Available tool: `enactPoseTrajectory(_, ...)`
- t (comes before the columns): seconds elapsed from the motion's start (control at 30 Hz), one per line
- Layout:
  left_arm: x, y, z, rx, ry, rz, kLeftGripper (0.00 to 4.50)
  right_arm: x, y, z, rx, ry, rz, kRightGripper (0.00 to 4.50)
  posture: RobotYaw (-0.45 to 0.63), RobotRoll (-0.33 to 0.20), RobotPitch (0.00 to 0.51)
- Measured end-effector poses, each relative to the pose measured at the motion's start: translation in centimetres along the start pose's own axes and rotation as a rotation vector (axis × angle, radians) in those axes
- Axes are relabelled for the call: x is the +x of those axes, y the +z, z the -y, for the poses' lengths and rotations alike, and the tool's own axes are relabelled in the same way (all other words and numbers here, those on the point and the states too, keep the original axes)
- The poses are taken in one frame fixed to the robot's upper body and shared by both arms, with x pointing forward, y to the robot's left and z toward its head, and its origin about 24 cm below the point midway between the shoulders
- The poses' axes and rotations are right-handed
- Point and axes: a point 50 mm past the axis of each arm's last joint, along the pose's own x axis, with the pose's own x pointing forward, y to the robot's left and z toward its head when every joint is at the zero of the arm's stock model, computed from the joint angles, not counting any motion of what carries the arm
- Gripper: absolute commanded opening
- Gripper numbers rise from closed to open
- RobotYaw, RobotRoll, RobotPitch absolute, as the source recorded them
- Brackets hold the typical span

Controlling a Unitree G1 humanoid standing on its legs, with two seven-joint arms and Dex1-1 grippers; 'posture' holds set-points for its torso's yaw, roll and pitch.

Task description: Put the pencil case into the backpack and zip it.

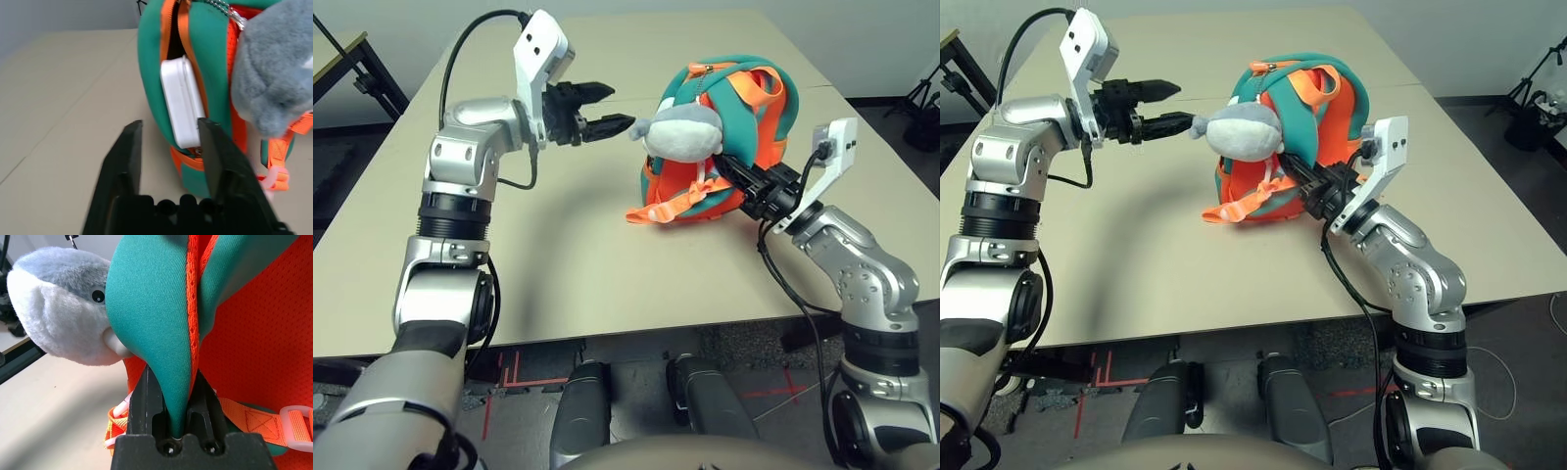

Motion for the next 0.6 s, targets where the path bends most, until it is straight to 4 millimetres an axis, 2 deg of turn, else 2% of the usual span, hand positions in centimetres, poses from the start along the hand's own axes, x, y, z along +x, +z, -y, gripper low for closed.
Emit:
enactPoseTrajectory(0.1,0.4,-0.4,0.3,-0.02,-0.013,-0.004,0.05,0.0,0.0,0.0,0.0,0.0,0.0,0.11,-0.18,0.0,0.099)
enactPoseTrajectory(0.27,1.0,-0.8,0.6,0.011,-0.024,-0.028,0.0,0.0,0.0,0.0,0.001,0.0,0.001,0.11,-0.18,0.0,0.099)
enactPoseTrajectory(0.6,2.5,-3.0,1.1,0.038,-0.042,-0.089,0.0,0.1,-0.1,-0.1,0.006,0.001,0.004,0.11,-0.19,0.0,0.101)
